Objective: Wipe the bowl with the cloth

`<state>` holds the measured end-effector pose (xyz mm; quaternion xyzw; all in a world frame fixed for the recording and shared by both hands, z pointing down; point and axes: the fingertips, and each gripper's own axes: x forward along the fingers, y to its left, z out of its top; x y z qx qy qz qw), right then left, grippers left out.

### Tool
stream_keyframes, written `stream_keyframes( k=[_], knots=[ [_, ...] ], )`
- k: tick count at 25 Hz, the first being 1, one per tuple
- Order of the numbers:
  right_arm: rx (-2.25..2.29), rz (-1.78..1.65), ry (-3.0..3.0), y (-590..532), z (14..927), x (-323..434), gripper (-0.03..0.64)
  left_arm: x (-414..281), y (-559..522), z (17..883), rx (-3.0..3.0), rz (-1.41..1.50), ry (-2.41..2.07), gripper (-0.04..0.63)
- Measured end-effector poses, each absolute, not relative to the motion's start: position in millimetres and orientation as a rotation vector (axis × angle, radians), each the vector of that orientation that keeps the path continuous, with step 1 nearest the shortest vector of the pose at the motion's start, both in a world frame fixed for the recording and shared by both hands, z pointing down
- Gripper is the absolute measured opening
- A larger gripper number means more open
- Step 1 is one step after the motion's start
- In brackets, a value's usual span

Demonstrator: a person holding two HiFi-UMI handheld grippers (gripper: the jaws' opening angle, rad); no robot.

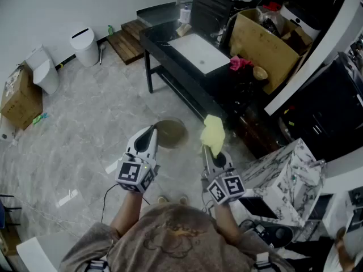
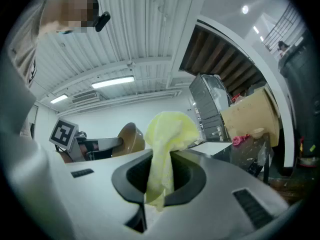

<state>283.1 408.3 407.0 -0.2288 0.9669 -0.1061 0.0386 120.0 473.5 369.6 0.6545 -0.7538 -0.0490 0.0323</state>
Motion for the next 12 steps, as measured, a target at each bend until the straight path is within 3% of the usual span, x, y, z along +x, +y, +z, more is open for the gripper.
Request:
stream_keyframes(
  k=[12],
  knots=[
    [-0.690, -0.311, 2.942, 421, 410, 269, 0.027, 107, 482, 383, 2.079, -0.126, -2.266, 0.025]
  ],
)
